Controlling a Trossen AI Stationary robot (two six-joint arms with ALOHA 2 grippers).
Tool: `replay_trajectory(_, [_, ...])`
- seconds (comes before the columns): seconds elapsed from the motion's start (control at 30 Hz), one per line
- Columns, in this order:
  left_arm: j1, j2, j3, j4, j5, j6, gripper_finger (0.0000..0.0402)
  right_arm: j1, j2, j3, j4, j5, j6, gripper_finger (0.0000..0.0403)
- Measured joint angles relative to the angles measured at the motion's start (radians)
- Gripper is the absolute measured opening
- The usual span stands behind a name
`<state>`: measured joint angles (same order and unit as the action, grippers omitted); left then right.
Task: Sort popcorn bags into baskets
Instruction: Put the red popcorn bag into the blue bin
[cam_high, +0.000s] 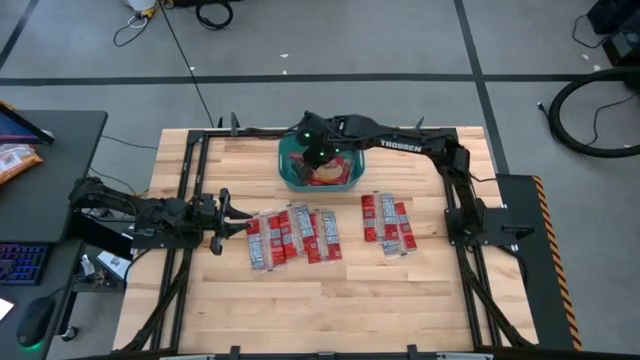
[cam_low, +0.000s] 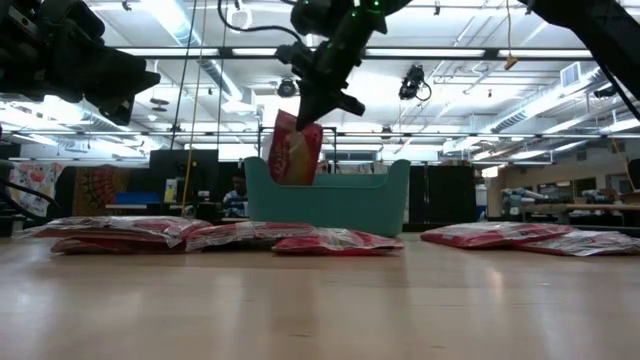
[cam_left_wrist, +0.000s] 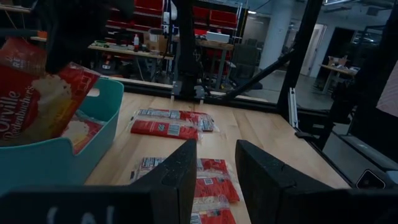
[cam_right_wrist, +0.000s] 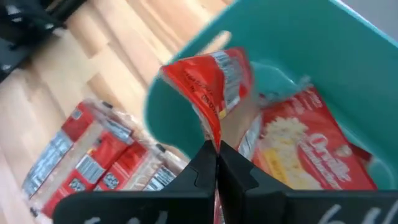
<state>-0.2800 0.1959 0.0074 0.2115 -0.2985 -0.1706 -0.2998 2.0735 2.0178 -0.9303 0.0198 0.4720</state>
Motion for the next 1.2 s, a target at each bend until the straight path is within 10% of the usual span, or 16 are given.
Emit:
replay_trajectory(0.4, [0.000,0.000,0.000,0.000,0.000,0.000,0.0117,-0.062,0.003,-0.002,-0.184,0.121,0.068,0.0028])
replay_trajectory(0.83, [0.000,0.000,0.000,0.000,0.000,0.000,0.0117,-0.071,0.002,-0.001,-0.411,0.165,0.053,0.0133])
replay_trajectory(1.2, [0.000,0.000,0.000,0.000,0.000,0.000,0.0117,0.088,0.002,0.000,-0.482,0.248,0.018,0.0154])
